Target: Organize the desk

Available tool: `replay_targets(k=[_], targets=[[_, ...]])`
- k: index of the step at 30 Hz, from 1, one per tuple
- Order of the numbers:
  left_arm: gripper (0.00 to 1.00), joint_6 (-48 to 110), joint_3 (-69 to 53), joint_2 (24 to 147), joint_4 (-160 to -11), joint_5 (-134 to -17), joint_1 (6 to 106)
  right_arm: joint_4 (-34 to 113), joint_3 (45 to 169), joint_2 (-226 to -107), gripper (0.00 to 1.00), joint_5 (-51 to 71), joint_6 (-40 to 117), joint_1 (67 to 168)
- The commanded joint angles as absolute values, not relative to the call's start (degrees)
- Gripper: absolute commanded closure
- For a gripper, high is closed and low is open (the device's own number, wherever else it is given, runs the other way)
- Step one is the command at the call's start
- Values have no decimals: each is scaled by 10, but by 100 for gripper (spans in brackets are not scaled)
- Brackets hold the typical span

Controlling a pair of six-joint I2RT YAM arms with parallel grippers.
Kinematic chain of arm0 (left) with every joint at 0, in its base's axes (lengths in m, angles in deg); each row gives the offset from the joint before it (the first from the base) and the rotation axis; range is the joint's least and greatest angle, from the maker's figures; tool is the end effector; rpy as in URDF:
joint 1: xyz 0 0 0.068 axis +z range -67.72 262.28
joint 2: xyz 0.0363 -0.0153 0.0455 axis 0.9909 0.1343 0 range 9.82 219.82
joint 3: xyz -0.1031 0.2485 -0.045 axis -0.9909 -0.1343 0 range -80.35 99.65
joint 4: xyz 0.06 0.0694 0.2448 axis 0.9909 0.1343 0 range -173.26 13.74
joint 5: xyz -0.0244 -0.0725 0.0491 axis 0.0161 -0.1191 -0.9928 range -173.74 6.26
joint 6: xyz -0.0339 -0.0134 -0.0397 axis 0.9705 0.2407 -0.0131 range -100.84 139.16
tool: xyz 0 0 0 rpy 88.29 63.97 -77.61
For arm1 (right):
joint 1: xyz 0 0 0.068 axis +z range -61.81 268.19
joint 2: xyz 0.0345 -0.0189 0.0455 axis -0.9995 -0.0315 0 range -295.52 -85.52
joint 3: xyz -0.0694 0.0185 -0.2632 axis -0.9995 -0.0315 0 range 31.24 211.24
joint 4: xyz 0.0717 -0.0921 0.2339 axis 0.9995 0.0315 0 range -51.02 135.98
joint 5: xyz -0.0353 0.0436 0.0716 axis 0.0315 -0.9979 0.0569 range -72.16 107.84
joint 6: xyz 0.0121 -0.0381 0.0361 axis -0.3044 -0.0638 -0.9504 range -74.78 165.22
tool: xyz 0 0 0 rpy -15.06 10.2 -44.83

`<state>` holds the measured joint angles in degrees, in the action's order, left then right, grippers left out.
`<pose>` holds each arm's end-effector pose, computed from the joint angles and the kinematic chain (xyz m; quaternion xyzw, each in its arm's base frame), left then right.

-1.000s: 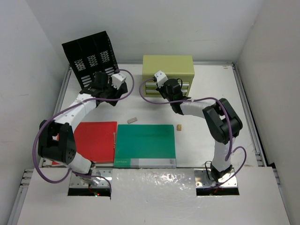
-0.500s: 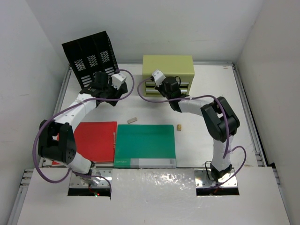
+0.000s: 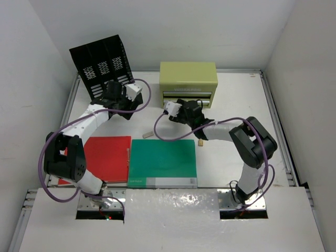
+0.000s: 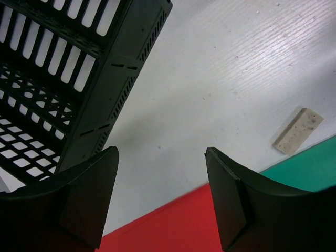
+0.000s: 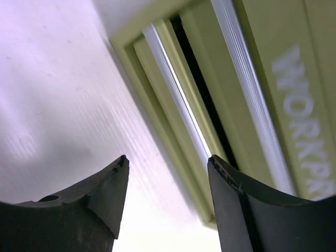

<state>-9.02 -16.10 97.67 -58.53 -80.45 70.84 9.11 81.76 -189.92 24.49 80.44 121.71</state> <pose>0.3245 -0.0678 0.2524 0.3262 0.8755 0.0251 0.3556 0.3178 0.2055 0.1623 -0.4465 0.7090 -0.0568 0.5428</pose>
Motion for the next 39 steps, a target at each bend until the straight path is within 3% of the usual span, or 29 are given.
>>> replay_targets(k=[1, 10, 14, 19, 27, 32, 39], targets=[[34, -94, -138, 977, -594, -789, 716, 26, 825, -1897, 39, 283, 931, 1245], [34, -100, -137, 974, -588, -772, 716, -29, 880, -2017, 33, 425, 1083, 1260], [34, -101, -134, 977, -582, -755, 716, -56, 888, -2041, 29, 445, 1117, 1261], [34, -104, -128, 979, -571, -729, 716, -154, 876, -2078, 29, 480, 1192, 1273], [34, -105, -125, 984, -568, -727, 716, -189, 894, -2118, 29, 494, 1214, 1272], [34, -108, -125, 982, -566, -728, 716, -196, 928, -2144, 32, 500, 1227, 1267], [34, -110, -127, 982, -566, -726, 717, -182, 955, -2163, 47, 506, 1227, 1255]])
